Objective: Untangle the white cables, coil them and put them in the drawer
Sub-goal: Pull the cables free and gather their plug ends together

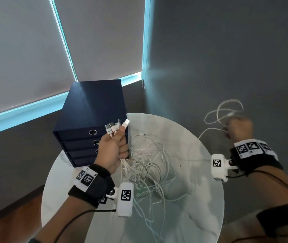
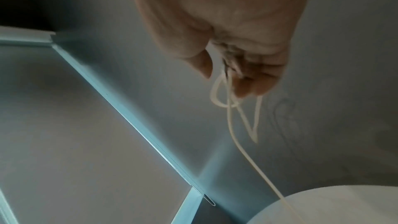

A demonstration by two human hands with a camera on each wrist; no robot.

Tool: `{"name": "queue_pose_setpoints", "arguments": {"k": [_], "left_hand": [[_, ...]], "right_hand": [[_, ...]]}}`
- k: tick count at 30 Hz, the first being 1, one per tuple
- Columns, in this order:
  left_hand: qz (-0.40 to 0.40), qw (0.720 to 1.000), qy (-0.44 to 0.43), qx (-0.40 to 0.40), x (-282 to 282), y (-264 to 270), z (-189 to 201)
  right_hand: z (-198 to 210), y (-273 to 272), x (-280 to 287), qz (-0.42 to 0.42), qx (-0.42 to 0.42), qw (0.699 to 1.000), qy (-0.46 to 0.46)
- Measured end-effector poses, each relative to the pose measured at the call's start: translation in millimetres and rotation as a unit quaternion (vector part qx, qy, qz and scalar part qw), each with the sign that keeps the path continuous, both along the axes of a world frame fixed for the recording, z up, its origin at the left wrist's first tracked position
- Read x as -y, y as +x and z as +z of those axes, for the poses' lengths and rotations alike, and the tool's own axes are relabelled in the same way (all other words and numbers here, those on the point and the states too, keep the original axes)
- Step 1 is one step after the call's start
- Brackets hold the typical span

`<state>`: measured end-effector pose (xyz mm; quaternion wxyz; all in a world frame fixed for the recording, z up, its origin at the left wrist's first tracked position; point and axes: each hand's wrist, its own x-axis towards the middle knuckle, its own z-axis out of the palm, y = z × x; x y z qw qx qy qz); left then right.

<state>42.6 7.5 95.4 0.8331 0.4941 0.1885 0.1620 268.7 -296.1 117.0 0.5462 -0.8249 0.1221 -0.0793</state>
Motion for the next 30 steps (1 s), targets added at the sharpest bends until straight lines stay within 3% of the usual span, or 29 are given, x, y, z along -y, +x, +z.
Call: {"name": "queue_pose_setpoints", "arguments": {"k": [2,3,4,6,7,9,10,11,13,16,20,23,30], "left_hand": [[-0.033,0.999,-0.016,0.022,10.6,6.4,7.2],[-0.053,0.998,-0.026,0.032,16.9,10.5,11.1],[-0.075,0.996,-0.036,0.041,24.1,14.9,15.6],[-0.116,0.990,-0.054,0.059,39.7,24.6,23.6],[-0.131,0.987,-0.062,0.068,48.4,29.1,28.0],[-0.141,0.982,-0.089,0.087,61.3,36.0,36.9],[-0.137,0.980,-0.109,0.093,63.6,38.3,40.6],[-0.131,0.979,-0.124,0.097,62.1,39.5,43.2],[-0.106,0.980,-0.129,0.108,49.1,38.9,44.7],[-0.046,0.982,-0.135,0.125,13.4,30.4,44.0],[0.019,0.982,-0.130,0.138,-33.5,17.2,43.8],[0.072,0.979,-0.119,0.147,-68.4,7.2,46.8],[0.125,0.972,-0.116,0.159,-96.5,-3.3,53.8]], "right_hand": [[-11.1,-5.8,-1.1,0.018,-0.079,0.987,-0.136],[-8.8,-19.3,-9.3,0.019,-0.074,0.983,-0.165],[-5.4,-36.6,-21.8,0.034,-0.041,0.986,-0.155],[10.3,-82.1,-55.2,0.187,0.024,0.981,-0.048],[16.6,-108.1,-73.6,0.313,0.003,0.949,0.038],[12.4,-143.4,-102.0,0.517,-0.072,0.839,0.154],[5.0,-153.8,-112.9,0.553,-0.094,0.806,0.189],[-1.7,-159.1,-118.8,0.556,-0.107,0.797,0.208],[-14.8,-159.5,-119.3,0.541,-0.108,0.815,0.180],[-37.1,-141.2,-97.9,0.534,-0.099,0.839,0.020],[-72.9,-108.3,-53.4,0.438,-0.116,0.888,-0.072],[-93.4,-89.5,-15.9,0.356,-0.095,0.909,-0.195],[-105.6,-67.1,44.8,0.255,-0.097,0.926,-0.262]]}}
